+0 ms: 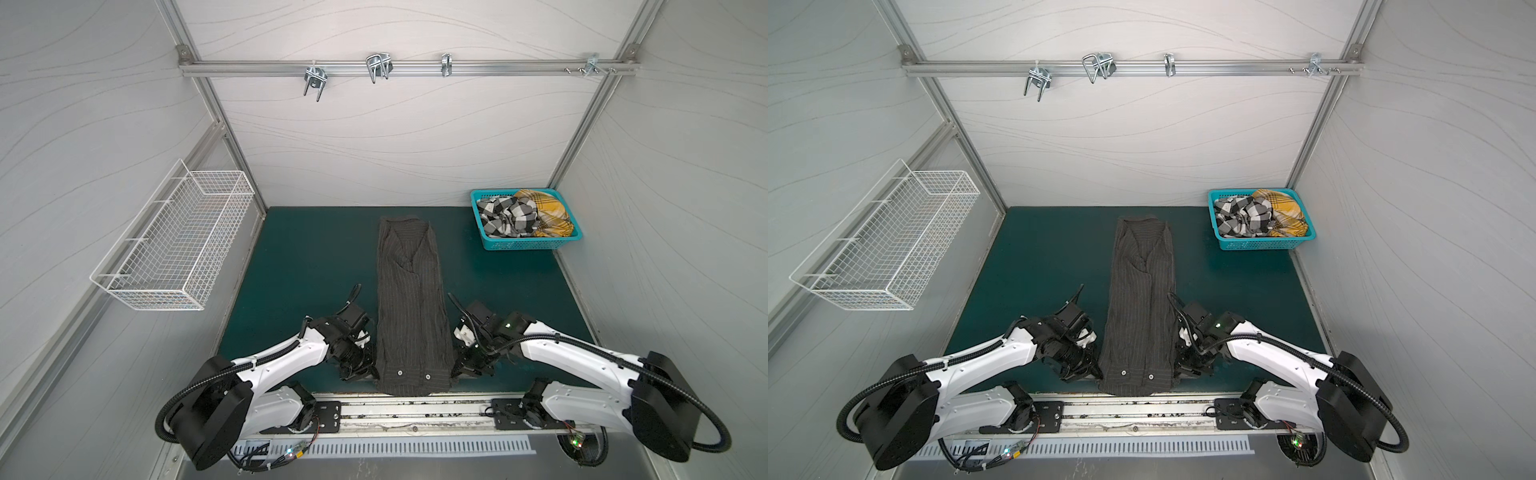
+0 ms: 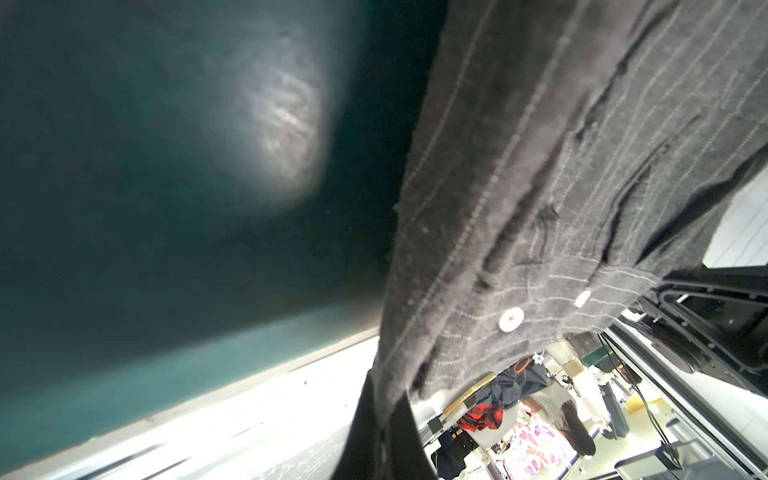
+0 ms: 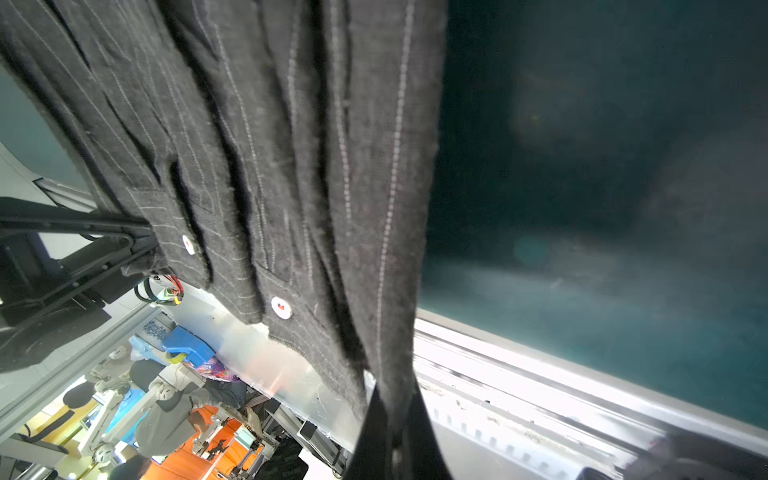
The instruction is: Fold and stack the long sleeve shirts
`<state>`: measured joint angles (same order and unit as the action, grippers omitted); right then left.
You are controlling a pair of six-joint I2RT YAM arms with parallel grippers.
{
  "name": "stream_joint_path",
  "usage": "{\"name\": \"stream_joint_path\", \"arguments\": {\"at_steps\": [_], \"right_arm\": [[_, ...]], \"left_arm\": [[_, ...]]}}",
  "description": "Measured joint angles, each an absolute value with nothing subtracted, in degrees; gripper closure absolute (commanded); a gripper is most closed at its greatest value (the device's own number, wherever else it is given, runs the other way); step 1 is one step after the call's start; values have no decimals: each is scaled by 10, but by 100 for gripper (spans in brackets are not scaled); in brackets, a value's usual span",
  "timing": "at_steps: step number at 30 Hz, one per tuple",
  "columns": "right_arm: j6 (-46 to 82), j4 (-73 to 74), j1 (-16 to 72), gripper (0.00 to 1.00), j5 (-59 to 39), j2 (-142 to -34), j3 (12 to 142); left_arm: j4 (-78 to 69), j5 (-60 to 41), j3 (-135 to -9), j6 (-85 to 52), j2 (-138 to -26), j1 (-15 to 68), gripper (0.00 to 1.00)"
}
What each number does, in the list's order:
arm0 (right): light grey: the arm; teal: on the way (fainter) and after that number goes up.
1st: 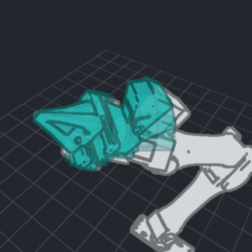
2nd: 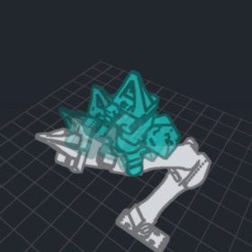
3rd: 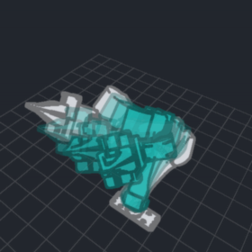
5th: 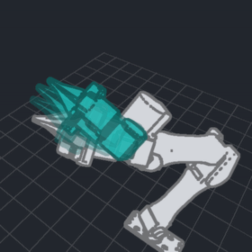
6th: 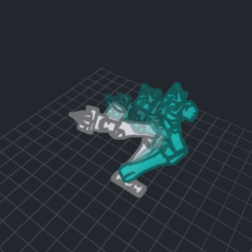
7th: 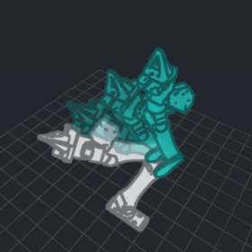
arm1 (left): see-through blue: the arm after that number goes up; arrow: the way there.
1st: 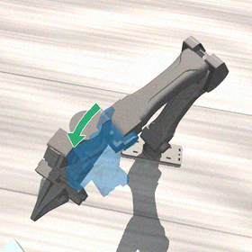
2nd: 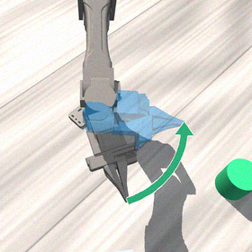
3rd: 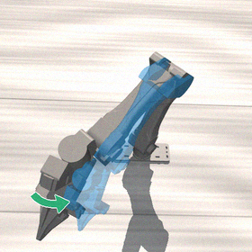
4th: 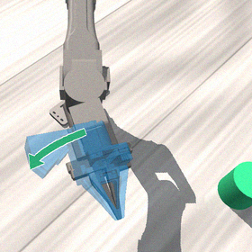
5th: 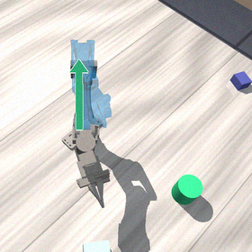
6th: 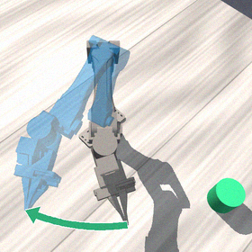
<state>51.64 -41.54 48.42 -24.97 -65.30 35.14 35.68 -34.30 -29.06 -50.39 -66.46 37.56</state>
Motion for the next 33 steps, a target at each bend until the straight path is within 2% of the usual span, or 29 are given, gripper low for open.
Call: {"name": "stream_joint_path", "arguments": {"at_steps": [7,13,18,25,27,28,29,30,31,33], "right_arm": [[503,-442,463,100,-251,-658,435],[449,-458,346,100,-285,-718,540],[384,-482,283,100,-308,-877,723],[339,-489,222,98,-336,-1127,959],[336,-494,211,80,-344,-1191,1009],[334,-498,207,67,-346,-1222,1035],[331,-504,203,57,-345,-1252,1062],[327,-509,198,43,-342,-1274,1084],[326,-512,193,35,-339,-1293,1101],[321,-519,187,31,-335,-1306,1116]], "left_arm": [[364,-345,-364,-528,-653,371,100],[319,-342,-439,-573,-665,298,100],[309,-341,-594,-562,-802,232,100],[288,-336,-808,-522,-1053,164,100],[292,-336,-854,-512,-1117,154,76],[294,-336,-876,-507,-1150,150,67],[301,-333,-898,-502,-1181,146,64],[305,-330,-914,-498,-1204,142,61],[310,-328,-927,-494,-1225,138,57],[327,-316,-942,-485,-1244,131,53]]}}
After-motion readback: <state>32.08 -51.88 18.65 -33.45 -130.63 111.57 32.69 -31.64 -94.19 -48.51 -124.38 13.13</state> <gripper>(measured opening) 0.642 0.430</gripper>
